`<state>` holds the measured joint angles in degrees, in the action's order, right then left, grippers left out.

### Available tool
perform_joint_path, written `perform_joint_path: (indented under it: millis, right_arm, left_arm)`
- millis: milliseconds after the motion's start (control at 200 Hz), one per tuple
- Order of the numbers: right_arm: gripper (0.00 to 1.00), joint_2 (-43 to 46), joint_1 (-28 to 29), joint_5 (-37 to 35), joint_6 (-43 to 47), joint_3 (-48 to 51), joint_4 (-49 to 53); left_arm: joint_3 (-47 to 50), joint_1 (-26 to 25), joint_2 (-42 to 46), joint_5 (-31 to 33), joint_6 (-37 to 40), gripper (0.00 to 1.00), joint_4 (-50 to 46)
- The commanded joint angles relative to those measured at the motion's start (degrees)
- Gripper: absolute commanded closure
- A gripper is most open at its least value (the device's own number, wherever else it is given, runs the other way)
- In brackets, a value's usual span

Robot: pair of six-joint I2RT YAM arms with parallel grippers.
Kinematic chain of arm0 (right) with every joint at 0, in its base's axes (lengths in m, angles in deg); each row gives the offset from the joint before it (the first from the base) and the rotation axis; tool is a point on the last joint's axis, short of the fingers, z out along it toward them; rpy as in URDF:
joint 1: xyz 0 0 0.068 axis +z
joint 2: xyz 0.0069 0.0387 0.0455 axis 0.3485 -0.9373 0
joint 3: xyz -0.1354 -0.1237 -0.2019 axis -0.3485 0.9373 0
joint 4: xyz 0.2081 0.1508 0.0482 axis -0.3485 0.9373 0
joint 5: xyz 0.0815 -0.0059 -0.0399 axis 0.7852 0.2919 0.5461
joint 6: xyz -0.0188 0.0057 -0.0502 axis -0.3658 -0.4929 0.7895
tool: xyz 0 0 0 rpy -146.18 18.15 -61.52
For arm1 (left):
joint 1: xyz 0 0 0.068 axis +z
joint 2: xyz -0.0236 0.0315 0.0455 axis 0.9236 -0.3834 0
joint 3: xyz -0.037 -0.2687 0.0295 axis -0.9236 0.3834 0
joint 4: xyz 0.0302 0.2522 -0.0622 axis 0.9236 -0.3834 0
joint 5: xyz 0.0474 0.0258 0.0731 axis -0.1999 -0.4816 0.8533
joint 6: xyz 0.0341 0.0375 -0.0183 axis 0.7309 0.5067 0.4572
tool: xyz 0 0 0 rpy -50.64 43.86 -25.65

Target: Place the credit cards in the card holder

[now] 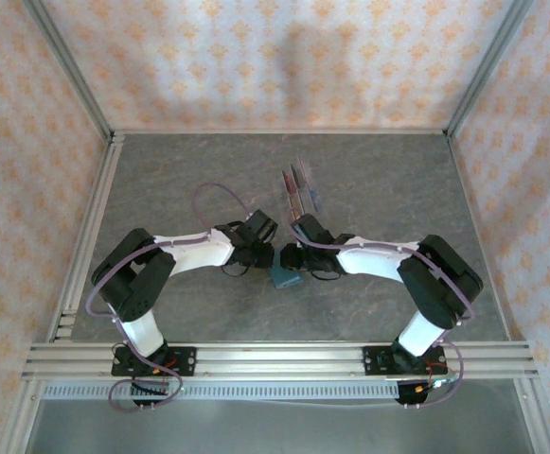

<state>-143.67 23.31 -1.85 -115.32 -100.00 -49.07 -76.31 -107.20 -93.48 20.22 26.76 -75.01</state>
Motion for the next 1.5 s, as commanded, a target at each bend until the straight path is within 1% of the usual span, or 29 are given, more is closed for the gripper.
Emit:
perform_joint_path:
  millis: [0, 165, 280, 340, 445, 515, 691, 856, 1046, 1126, 1186, 1406, 1496]
  right_arm:
    - [0.71, 1.2, 0.4, 1.7, 0.3, -0.5, -0.6]
    - [0.78, 0.9, 0.5, 2.7, 0.3, -0.9, -1.0]
    - [0.79, 1.3, 0.5, 2.0, 0.5, -1.2, -0.2]
    - [0.77, 1.5, 0.5, 0.8, 0.9, -1.7, 1.3]
    - [0.69, 1.8, 0.6, -0.9, 1.3, -2.4, 3.3]
    - [0.68, 1.9, 0.6, -2.1, 1.5, -2.9, 4.9]
    - [0.67, 2.0, 0.9, -1.8, 1.7, -3.4, 5.4]
    - [0.64, 1.9, 1.4, -2.5, 2.0, -4.0, 6.7]
    - [0.61, 1.4, 2.4, -6.7, 2.7, -5.3, 9.6]
    - [0.60, 0.9, 3.3, -9.5, 3.3, -6.8, 11.9]
    - [0.60, 0.4, 3.6, -9.4, 3.6, -7.4, 12.8]
    - [0.60, -0.3, 3.8, -6.4, 3.8, -7.4, 10.7]
    - [0.57, -1.0, 3.8, -6.7, 3.8, -7.5, 11.1]
  left_arm:
    - [1.6, -1.0, -4.1, -3.0, 0.4, 0.73, -2.4]
    - [1.5, -1.0, -4.6, -3.3, 0.2, 0.73, -2.3]
    - [1.2, -1.0, -5.1, -3.5, 0.2, 0.73, -2.4]
    - [1.2, -1.0, -5.3, -3.6, 0.2, 0.74, -2.3]
    - [1.2, -1.0, -5.4, -3.7, 0.2, 0.74, -2.2]
    - [1.2, -1.0, -5.4, -3.7, 0.2, 0.74, -2.3]
    - [0.9, -1.0, -5.8, -3.6, 0.2, 0.74, -2.5]
    - [0.8, -1.0, -6.0, -3.6, 0.2, 0.74, -2.5]
    - [0.8, -1.0, -6.1, -3.6, 0.2, 0.74, -2.6]
    - [0.7, -1.0, -6.1, -3.6, 0.2, 0.74, -2.6]
    - [0.6, -1.0, -6.3, -3.5, 0.2, 0.74, -2.6]
    - [0.6, -1.0, -6.2, -3.5, 0.2, 0.74, -2.9]
    - [0.6, -1.0, -6.2, -3.6, 0.3, 0.74, -2.8]
